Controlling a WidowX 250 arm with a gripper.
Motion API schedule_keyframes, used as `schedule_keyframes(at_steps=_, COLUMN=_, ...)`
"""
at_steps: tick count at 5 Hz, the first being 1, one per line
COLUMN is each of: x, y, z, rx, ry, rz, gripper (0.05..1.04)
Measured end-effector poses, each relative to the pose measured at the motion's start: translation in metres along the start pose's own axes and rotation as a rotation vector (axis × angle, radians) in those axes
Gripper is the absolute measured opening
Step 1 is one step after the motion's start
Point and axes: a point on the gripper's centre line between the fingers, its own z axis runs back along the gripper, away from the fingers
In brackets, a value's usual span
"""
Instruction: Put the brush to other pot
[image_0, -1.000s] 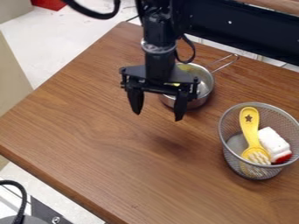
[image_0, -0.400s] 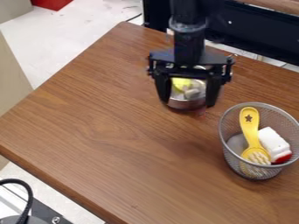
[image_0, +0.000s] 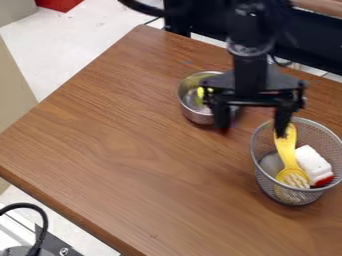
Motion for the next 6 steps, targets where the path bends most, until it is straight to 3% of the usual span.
schedule_keyframes(at_steps=2, x=-0.005, y=-0.021, z=-0.007, rx=0.008, ry=-0.069, rz=0.071, gripper=0.999)
schedule_keyframes(at_steps=3, x=-0.005, y=-0.023, z=-0.015, rx=0.018, ry=-0.058, rz=0.08, gripper=0.999)
schedule_keyframes(at_steps=4, x=-0.002, y=-0.028, z=-0.017, rx=0.0, ry=-0.091, rz=0.088, gripper=0.999)
schedule_keyframes(at_steps=6, x=0.0, y=-0.028, z=-0.026, rx=-0.059, ry=-0.107, rz=0.115, gripper=0.999)
